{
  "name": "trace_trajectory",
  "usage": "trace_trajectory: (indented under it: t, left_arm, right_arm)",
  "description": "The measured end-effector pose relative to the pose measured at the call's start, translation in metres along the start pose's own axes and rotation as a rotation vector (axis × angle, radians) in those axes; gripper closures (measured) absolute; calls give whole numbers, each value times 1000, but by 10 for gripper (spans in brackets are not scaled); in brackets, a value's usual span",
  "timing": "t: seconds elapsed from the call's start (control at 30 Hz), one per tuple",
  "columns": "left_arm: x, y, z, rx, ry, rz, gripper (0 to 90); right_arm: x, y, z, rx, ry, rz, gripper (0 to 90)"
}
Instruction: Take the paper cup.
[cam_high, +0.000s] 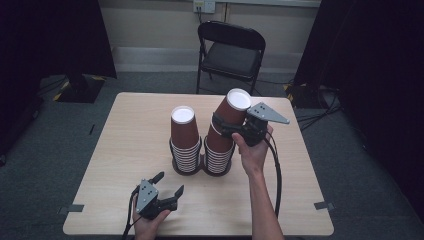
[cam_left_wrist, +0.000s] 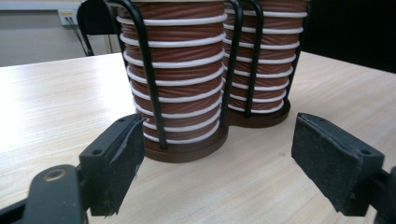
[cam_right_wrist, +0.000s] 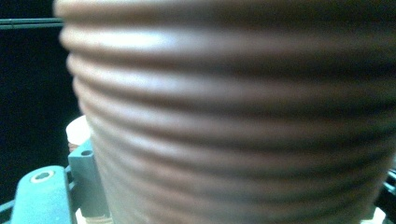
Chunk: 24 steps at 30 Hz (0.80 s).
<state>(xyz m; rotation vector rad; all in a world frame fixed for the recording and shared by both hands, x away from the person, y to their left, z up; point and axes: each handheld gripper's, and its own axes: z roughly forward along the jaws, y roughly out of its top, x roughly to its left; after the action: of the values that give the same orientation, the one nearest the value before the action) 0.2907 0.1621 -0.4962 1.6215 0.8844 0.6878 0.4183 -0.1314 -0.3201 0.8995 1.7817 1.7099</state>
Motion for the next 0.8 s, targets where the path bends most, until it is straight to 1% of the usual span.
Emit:
trace_trajectory:
  t: [0.07, 0.17, 0.37, 0.53, 0.57, 0.67, 0.73, 0.8]
  left_arm:
    - [-1, 0, 1, 11, 0, 11, 164]
    - [0, 0, 1, 11, -5, 5, 164]
    - [0, 0, 1, 10, -7, 1, 163]
    - [1, 0, 0, 10, -14, -6, 160]
    - [1, 0, 1, 10, -14, -8, 159]
    - [2, 0, 0, 6, -20, -25, 164]
    - [3, 0, 0, 1, -18, -35, 228]
    - [4, 0, 1, 4, -15, -53, 220]
  right_arm:
    - [0, 0, -2, -2, 6, 2, 130]
    - [-1, 2, -9, -11, -2, 3, 130]
    - [-4, 6, -17, -23, -17, 4, 131]
    - [-7, 5, -27, -33, -28, 22, 132]
    - [-8, 4, -31, -28, -33, 33, 132]
    - [-10, 3, -36, -28, -39, 31, 133]
    - [-9, 2, -41, -24, -48, 38, 133]
    - [-8, 1, -45, -28, -55, 41, 134]
